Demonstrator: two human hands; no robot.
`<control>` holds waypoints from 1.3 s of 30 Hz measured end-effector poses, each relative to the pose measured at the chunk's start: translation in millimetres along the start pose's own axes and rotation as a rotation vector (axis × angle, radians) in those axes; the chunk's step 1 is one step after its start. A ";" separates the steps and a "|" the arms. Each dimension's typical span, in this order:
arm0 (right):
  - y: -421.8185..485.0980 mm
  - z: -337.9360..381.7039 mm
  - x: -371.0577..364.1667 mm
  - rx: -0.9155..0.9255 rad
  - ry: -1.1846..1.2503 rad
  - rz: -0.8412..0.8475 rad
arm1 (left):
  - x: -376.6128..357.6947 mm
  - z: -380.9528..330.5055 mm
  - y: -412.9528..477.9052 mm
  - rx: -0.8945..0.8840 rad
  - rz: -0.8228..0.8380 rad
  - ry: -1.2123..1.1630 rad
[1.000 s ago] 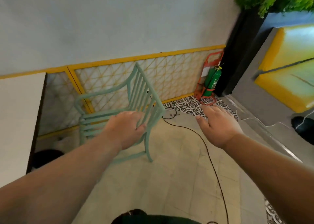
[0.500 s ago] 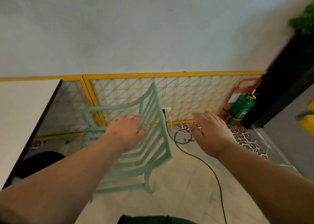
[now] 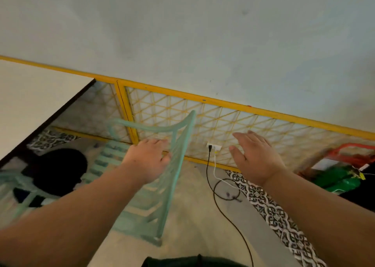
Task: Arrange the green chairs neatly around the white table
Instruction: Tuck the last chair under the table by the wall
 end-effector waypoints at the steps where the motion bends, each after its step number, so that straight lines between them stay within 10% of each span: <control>1: 8.9 -13.6 -0.2 0.027 -0.007 0.028 | -5.0 -7.5 0.4 0.039 0.006 -0.009; 39: 248.4 80.6 -152.8 1.128 -0.109 0.309 | -142.5 -7.9 -17.2 1.080 -0.047 -0.194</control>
Point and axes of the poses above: each hand's wrist, its own y-axis towards the middle knuckle, its own x-axis out of the back of the hand, z = x × y, the point moved 9 cm from there along y, towards the middle knuckle, and after that the axes turned 5 degrees about x, right-handed, at the moved point
